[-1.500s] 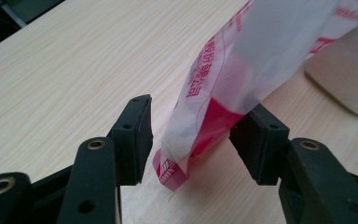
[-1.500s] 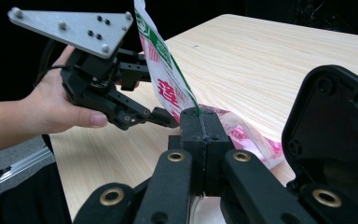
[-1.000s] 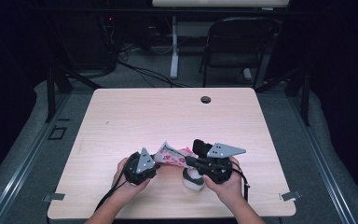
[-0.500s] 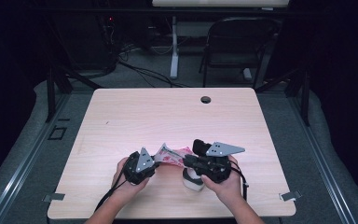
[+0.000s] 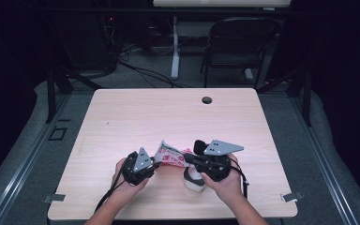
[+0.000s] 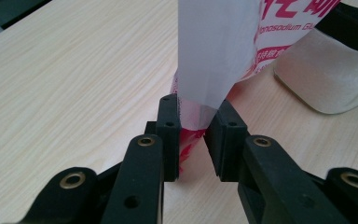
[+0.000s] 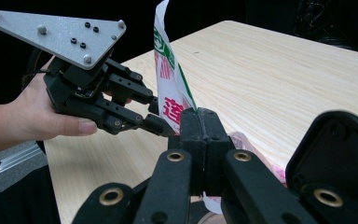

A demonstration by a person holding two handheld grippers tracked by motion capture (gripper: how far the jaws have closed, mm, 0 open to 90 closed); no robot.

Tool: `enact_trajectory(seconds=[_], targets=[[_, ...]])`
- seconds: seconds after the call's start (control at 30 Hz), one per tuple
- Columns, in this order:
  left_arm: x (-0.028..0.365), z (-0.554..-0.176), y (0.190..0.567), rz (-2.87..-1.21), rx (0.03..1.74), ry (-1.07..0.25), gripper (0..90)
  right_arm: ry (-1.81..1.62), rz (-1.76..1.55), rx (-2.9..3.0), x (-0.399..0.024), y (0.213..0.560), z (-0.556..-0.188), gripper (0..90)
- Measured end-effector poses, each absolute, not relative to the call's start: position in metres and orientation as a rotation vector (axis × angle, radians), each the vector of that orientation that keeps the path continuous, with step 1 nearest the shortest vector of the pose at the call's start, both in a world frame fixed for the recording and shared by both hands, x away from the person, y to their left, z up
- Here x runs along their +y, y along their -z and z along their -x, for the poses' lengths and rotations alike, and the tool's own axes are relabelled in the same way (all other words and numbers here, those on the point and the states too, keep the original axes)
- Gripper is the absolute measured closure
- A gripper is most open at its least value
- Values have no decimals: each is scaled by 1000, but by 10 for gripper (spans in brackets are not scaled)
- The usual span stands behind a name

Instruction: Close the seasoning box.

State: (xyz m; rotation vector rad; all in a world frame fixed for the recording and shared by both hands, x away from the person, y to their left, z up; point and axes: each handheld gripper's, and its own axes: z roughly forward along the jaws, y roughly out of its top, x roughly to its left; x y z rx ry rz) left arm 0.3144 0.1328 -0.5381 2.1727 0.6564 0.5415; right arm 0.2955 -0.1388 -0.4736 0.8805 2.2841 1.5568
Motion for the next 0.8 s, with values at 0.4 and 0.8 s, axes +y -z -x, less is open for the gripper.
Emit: enact_trajectory(seconds=[0.4,0.8], targets=[[138,-318,539,-2139,704,-497,794,-1580,-879,2258,-127,466,-301,738],[147,-323,539,-2066,782,-476,816,-1638,-889,2198,-143,459,-291,670]])
